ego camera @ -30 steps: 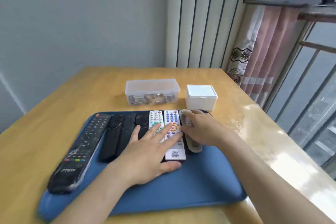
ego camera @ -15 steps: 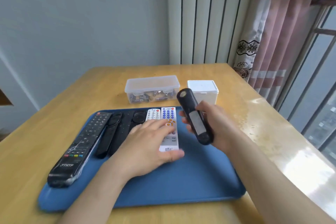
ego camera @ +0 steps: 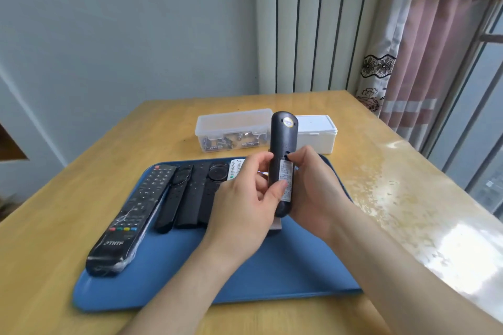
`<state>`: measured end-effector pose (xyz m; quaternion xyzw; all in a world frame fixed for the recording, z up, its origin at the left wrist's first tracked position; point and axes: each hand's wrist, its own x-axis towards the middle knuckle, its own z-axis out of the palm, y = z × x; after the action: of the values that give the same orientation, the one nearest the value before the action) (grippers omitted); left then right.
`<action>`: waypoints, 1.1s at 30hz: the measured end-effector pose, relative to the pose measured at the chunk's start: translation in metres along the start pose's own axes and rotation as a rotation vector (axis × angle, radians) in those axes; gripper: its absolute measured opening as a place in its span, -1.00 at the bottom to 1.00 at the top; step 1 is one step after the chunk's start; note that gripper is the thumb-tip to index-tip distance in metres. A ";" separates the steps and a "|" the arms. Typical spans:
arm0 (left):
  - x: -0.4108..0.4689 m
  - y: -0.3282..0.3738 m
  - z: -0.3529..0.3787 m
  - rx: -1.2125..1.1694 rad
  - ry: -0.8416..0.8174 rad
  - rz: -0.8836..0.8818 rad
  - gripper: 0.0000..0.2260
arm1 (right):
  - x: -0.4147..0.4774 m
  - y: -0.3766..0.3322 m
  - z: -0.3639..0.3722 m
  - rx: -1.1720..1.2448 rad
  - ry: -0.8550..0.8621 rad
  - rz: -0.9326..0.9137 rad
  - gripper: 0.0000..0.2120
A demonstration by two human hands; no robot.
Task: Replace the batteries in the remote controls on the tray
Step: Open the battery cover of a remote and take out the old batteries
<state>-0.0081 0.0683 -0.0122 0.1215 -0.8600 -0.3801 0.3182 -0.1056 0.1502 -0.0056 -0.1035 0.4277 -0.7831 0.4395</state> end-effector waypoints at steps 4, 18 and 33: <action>-0.003 0.005 -0.002 0.193 0.006 0.116 -0.65 | -0.007 -0.005 0.005 0.010 -0.017 -0.015 -0.75; -0.007 0.011 0.000 0.418 0.075 0.393 -0.47 | -0.026 -0.015 0.010 -0.122 -0.079 -0.084 -0.72; -0.015 0.011 0.011 0.403 -0.322 0.285 -0.59 | -0.015 -0.044 -0.029 -0.216 0.138 -0.152 -0.72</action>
<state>-0.0034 0.0891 -0.0171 -0.0015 -0.9659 -0.1676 0.1971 -0.1392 0.1894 0.0131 -0.1280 0.5295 -0.7690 0.3345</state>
